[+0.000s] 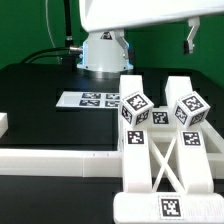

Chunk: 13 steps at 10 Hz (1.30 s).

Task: Assemble chair

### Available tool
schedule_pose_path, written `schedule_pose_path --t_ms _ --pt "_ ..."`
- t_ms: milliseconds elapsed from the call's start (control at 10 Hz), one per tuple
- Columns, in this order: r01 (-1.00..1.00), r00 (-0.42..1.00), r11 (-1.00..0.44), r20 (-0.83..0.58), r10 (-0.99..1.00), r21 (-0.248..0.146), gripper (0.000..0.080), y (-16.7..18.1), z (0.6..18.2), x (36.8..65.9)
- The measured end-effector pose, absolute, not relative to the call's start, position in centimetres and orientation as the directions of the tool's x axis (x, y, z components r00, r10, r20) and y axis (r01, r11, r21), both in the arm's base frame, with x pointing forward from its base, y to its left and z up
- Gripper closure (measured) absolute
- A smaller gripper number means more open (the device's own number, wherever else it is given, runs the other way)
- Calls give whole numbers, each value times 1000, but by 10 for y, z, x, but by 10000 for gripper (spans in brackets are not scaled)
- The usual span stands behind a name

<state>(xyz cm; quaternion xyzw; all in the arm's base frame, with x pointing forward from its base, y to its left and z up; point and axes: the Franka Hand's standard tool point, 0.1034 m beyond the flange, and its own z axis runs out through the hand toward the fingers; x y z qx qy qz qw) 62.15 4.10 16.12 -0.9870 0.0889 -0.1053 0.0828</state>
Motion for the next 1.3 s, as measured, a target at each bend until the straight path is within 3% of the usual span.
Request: schedule_pose_path --t_ms 300,600,800,1300 --pt "-151 965 -972 189 -184 -178 150 40 156 621" --pt "0 973 -992 231 -30 -129 150 36 143 635" --pt "17 972 -992 235 -12 -123 150 37 140 635" --pt "-41 961 -992 268 -72 -120 150 31 123 611"
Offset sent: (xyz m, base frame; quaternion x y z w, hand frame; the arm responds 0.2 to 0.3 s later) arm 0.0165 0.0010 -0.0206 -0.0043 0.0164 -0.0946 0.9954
